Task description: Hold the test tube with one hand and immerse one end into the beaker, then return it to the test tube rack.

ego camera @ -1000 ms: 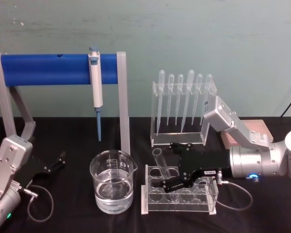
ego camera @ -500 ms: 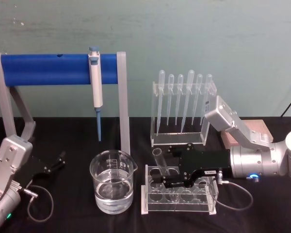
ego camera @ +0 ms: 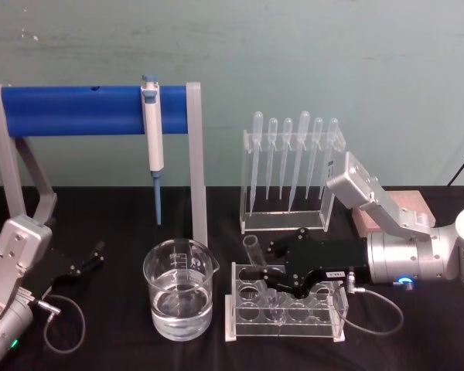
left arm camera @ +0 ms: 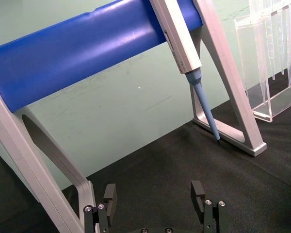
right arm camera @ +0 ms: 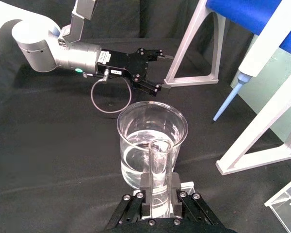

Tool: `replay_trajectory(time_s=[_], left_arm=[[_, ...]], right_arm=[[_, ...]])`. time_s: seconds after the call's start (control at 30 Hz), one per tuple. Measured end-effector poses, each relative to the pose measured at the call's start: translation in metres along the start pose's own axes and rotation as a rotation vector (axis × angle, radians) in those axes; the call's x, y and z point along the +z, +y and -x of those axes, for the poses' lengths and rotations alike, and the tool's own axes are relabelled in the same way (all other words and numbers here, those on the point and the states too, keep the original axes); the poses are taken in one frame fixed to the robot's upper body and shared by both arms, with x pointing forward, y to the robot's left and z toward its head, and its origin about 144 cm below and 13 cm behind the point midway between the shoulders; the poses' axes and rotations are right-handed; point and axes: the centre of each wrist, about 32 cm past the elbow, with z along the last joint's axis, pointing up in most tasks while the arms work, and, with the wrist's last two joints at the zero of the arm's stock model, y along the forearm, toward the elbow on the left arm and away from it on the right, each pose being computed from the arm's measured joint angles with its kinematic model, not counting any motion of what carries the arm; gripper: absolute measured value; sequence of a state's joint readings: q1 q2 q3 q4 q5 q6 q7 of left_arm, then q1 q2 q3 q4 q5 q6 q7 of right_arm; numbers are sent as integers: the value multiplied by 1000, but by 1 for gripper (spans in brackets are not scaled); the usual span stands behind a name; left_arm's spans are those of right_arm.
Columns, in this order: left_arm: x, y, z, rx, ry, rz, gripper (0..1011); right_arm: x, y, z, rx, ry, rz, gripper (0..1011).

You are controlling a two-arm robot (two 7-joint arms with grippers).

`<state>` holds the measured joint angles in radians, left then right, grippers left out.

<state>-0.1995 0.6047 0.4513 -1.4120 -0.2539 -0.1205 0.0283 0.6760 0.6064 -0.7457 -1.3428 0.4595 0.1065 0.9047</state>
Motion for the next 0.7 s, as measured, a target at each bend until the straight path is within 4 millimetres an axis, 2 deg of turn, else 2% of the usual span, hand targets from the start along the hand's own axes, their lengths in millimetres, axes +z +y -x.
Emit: replay_trajectory(time_s=[0.1, 0.47, 0.7], left_arm=[[0, 0, 0, 0, 0, 0, 1000], [0, 0, 0, 0, 0, 0, 1000], [0, 0, 0, 0, 0, 0, 1000]], right_arm=[[0, 0, 0, 0, 0, 0, 227], [0, 0, 0, 0, 0, 0, 226], [-4, -14, 9, -72, 9, -81, 227]])
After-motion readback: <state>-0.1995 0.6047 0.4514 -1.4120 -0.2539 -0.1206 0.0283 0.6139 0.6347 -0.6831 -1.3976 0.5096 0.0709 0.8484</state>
